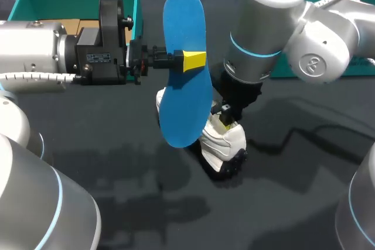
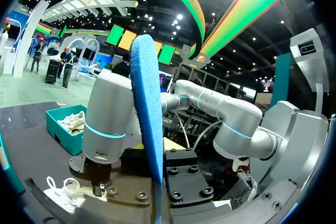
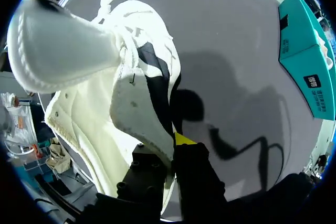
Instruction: Take the shoe out of the shoebox, open the shoe tongue, remove and reinsert the insole, then place the shoe into the shoebox
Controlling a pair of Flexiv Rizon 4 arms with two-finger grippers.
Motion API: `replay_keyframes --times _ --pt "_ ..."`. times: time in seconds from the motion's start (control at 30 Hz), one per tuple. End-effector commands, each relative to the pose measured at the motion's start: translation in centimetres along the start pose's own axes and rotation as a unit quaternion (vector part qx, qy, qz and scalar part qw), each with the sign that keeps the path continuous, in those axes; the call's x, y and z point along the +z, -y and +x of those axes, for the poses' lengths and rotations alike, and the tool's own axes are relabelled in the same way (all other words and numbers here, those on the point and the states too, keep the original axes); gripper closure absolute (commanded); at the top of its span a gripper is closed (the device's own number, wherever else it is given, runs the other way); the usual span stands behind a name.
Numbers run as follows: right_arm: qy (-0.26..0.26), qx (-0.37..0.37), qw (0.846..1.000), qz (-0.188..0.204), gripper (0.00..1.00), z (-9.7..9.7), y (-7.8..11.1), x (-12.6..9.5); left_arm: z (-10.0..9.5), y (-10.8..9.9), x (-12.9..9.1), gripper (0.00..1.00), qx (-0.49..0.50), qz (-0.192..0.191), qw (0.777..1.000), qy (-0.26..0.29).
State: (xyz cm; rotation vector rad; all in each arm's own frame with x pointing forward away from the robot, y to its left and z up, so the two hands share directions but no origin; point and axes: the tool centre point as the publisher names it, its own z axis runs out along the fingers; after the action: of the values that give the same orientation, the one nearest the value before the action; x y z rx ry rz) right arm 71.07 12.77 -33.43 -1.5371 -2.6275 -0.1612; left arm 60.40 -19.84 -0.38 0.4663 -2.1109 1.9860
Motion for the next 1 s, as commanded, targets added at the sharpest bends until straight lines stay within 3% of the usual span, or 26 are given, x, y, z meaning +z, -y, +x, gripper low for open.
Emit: replay_keyframes --times 0.03,0.13,0.23,0.67,1.0 --pt "-0.015 0.145 0.989 -0.017 1.00 0.6 0.3 0.9 0.2 0.0 0.3 1.00 0.000 0.002 1.000 0.002" --pt "-0.005 0.217 0.976 -0.018 1.00 1.5 0.4 0.9 0.2 0.0 0.3 1.00 0.000 0.002 1.000 0.002" --pt "0.013 0.319 0.947 -0.018 1.00 1.7 1.0 1.0 0.2 0.0 0.3 1.00 0.000 0.002 1.000 0.002" --pt "0.011 0.328 0.944 -0.025 1.00 1.8 0.7 1.5 0.2 0.0 0.3 1.00 0.000 0.002 1.000 0.002" --pt "0.037 0.286 0.957 -0.040 1.00 1.9 -0.3 2.0 0.2 0.0 0.3 1.00 0.000 0.002 1.000 0.002"
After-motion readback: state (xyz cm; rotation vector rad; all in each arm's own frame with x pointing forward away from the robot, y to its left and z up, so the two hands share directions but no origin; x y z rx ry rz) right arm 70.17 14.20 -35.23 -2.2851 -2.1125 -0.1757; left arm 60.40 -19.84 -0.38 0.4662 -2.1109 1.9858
